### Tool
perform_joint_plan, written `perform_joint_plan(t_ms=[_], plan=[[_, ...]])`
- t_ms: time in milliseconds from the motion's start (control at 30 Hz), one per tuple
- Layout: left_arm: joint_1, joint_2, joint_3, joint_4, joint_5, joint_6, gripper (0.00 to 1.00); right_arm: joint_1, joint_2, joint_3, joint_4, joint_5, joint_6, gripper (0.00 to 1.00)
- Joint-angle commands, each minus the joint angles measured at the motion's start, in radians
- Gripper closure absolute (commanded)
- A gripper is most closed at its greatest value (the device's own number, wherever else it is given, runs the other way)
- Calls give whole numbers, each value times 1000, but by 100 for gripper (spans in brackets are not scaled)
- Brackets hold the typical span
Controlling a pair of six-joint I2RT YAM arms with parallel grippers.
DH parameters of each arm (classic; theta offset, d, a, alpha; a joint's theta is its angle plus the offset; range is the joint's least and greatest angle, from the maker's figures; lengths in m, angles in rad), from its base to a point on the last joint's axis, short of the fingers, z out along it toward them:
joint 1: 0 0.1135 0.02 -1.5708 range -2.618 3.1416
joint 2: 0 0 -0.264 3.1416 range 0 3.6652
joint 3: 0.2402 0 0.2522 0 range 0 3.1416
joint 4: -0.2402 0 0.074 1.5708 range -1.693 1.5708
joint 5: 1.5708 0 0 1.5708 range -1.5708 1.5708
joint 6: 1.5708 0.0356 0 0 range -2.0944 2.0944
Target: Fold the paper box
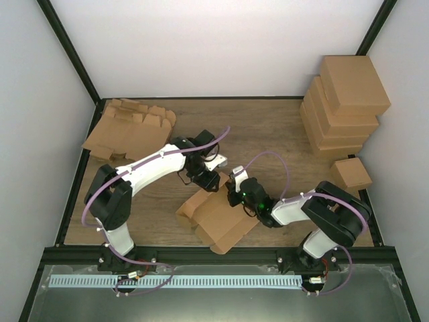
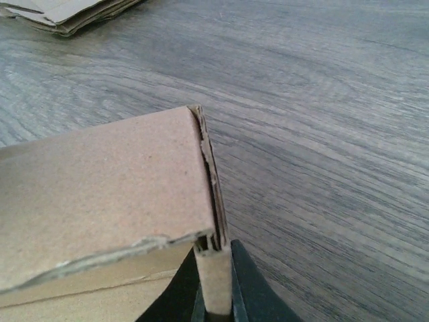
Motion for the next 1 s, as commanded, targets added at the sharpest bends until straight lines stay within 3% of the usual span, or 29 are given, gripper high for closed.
perform_joint_plan(t_ms=[0, 67, 200, 467, 600, 667, 767, 967], plan=[[-15, 17, 15, 10, 83, 6, 54, 21, 17, 21, -20, 142, 13, 91], [-15, 19, 19, 9, 82, 7, 54, 28, 16, 22, -17, 144, -6, 82], [-14, 16, 20, 7, 78, 6, 54, 29, 20, 12, 12, 121, -18, 79], [-15, 12, 12, 0, 71, 7, 54, 28, 50, 42, -36, 173, 4, 96], [-15, 12, 12, 0, 71, 6, 54, 29, 45, 45, -59, 211, 11, 98], [-15, 13, 12, 2, 71, 6, 54, 29, 38, 45, -63, 212, 11, 94], [-15, 14, 15, 5, 71, 5, 54, 29, 11, 36, -61, 188, 12, 76], [-15, 17, 14, 4, 58, 3, 54, 30, -117, -39, -54, 123, 41, 68]])
